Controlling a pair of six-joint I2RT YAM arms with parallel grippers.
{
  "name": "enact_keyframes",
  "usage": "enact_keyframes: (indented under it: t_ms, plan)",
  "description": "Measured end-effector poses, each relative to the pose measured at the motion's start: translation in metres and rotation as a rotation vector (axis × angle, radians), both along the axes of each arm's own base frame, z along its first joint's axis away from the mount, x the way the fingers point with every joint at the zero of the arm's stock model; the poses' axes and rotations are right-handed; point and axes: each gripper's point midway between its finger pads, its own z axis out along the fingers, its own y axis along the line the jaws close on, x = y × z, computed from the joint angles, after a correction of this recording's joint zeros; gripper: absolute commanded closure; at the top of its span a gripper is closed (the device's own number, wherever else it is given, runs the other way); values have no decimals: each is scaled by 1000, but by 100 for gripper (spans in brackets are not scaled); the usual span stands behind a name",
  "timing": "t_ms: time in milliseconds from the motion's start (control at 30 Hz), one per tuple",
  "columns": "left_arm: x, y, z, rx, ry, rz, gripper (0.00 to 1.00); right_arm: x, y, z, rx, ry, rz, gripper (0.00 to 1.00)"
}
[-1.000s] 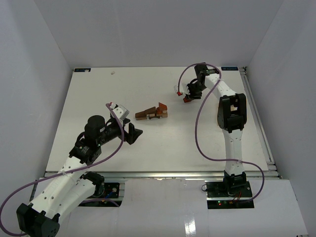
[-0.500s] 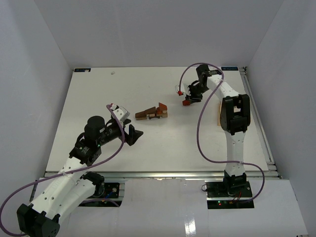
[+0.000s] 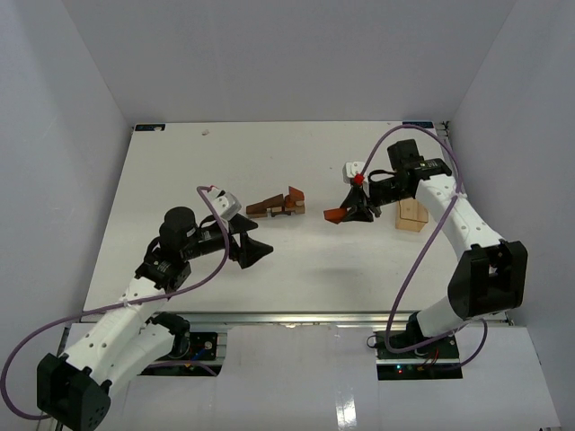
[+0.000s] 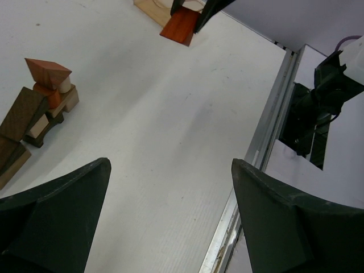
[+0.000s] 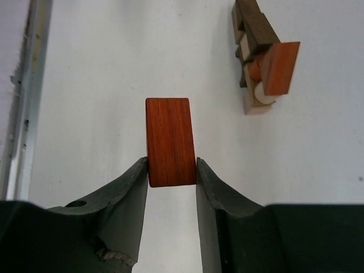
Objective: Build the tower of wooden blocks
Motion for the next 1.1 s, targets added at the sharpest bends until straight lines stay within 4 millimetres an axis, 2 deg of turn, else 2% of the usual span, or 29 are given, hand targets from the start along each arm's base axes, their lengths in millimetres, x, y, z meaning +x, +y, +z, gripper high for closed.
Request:
enact_keyframes:
  t_ms: [167,367,467,633,733,833,1100]
  plan:
    - [0,-14,0,-55,73,-58,2,-43,5,2,94,114,18,89]
    - [-12,-33,14,-130,43,-145,4,-70,14,25,193,145,57,89]
    - [-23,-51,16,-143,31,-203,8,-77,15,23,208,177,61,89]
    - [-36,-86,0,-97,38,-272,9,-79,15,22,208,199,52,90]
    - [-34,-96,-6,-68,10,-269,9,-80,15,25,209,183,51,90]
    - [-28,-102,-4,-60,-42,-254,9,-85,13,28,212,168,53,90]
    - [-16,-114,-1,-68,-126,-239,12,-97,11,20,210,153,70,90]
